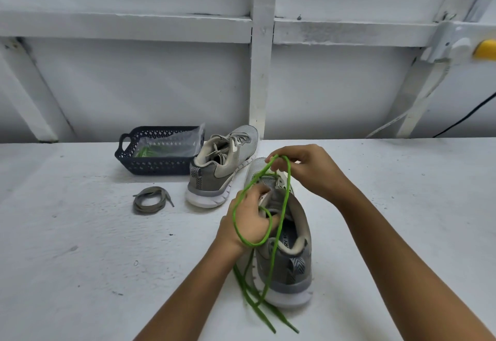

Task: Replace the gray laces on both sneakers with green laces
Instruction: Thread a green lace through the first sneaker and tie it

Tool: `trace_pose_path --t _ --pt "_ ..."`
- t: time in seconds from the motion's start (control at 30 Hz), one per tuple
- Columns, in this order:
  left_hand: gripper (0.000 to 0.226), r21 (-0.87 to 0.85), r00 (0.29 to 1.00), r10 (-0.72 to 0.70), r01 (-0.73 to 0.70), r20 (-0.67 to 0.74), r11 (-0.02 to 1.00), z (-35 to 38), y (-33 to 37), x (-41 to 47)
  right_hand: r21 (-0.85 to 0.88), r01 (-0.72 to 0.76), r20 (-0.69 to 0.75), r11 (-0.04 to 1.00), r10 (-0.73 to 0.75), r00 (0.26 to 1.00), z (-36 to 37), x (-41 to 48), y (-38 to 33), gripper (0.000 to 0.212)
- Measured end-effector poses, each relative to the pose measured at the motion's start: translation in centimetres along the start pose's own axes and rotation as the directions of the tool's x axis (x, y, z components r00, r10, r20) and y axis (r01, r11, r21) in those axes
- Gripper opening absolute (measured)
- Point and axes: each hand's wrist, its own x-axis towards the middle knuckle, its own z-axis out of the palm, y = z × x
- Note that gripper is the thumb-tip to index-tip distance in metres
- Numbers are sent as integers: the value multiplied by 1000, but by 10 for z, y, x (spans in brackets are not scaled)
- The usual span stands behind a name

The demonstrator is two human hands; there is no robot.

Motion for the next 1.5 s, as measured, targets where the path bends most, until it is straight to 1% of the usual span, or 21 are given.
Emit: trace_pose_path --t 0.13,0.3,0.43,0.47,0.6,0.67,0.73,0.8,0.87,0.93,1.0,1.07,1.1,1.13,1.17,1.2,1.23,1.3,1.37,1.43,1.5 --pt "59 12 999 -34 34 -18 999 4 -3 1 11 32 26 999 -32 999 2 -1 -3 21" --pt "52 45 998 -56 57 -33 997 9 -7 6 21 43 40 999 -44 998 4 -1 -3 14" --pt "61 18 999 -41 41 -36 999 6 -6 3 62 25 18 998 -26 999 4 -5 -3 18" --pt "61 -10 999 -23 23 -40 1000 3 -5 2 75 20 14 997 -22 1000 3 -6 -3 16" --pt "28 -275 995 99 -98 -8 957 -24 -8 1 47 26 31 999 -27 999 0 -13 -2 9" --pt "23 -437 994 102 -77 34 896 -49 -10 0 20 26 60 999 -27 998 2 -17 -1 11" --pt "26 -546 994 79 -26 74 837 -78 -11 2 11 12 97 1000 -13 995 4 -21 -3 13" --pt "30 -526 996 9 40 90 849 -106 -10 2 -20 20 136 1000 -17 991 8 -24 -5 19" --pt "28 -454 996 -60 83 66 887 -133 -9 5 -47 24 188 999 -15 982 13 -26 -9 24" --pt "20 -297 994 -100 111 50 948 -155 -12 9 -35 18 248 999 -9 969 19 -27 -14 28" --pt "11 -50 989 -113 118 95 992 -172 -15 14 -52 25 267 998 -10 964 23 -26 -16 27" --pt "11 98 973 -134 117 187 988 -183 -13 15 -60 27 214 998 -13 977 22 -24 -16 25" --pt "15 115 961 -143 118 237 986 -187 -10 14 -38 16 163 999 -9 987 19 -23 -16 25" --pt "22 90 946 -142 120 291 989 -190 -6 12 -5 1 108 1000 -1 994 16 -20 -16 24" --pt "24 5 930 -129 136 344 991 -192 -2 12 36 -13 56 999 10 998 12 -18 -16 24" --pt "22 -146 917 -110 178 384 973 -192 3 12 80 -22 10 997 21 1000 8 -16 -17 24" --pt "18 -331 910 -80 228 407 916 -192 8 12 125 -29 -31 992 33 999 4 -13 -19 25" --pt "9 -642 922 -10 277 387 715 -188 21 14 228 -48 -94 972 71 993 -3 -9 -24 26" --pt "12 -808 956 27 232 293 541 -181 39 18 349 -92 -88 933 130 988 -11 -5 -30 25" --pt "14 -893 971 50 195 235 406 -174 57 26 426 -145 32 893 146 989 -16 -5 -38 24" --pt "19 -940 973 64 198 224 277 -168 74 35 418 -186 227 889 96 969 -17 -7 -46 21"
